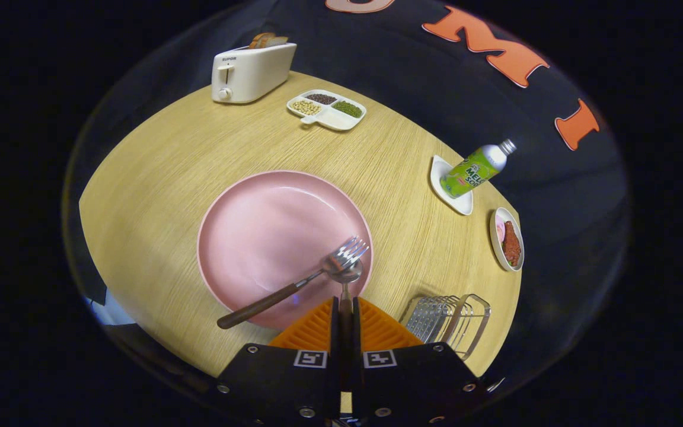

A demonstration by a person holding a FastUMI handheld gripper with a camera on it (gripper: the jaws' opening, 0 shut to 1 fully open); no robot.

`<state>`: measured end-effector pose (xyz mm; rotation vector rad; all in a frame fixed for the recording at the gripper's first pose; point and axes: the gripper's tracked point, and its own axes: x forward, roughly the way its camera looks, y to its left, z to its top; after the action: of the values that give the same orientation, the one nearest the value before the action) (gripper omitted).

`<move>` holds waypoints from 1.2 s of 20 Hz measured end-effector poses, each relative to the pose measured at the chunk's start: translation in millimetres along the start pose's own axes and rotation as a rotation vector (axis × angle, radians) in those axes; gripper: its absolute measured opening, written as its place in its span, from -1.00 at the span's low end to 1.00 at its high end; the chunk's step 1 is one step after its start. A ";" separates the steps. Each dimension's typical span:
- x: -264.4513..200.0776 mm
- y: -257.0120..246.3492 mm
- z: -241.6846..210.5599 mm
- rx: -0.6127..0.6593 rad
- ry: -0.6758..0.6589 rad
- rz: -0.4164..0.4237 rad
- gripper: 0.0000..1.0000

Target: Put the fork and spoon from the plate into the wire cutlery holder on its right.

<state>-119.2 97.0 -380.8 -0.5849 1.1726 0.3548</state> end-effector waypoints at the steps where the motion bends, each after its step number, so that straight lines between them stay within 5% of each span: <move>1: -2.6 0.4 1.1 0.018 -0.005 0.003 -0.84; 12: -45.9 -15.4 30.8 0.175 -0.111 0.000 -0.84; 24: -108.5 -117.1 -4.2 0.340 -0.175 -0.154 -0.87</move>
<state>-97.1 5.0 -252.2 -0.3357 0.9841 0.0694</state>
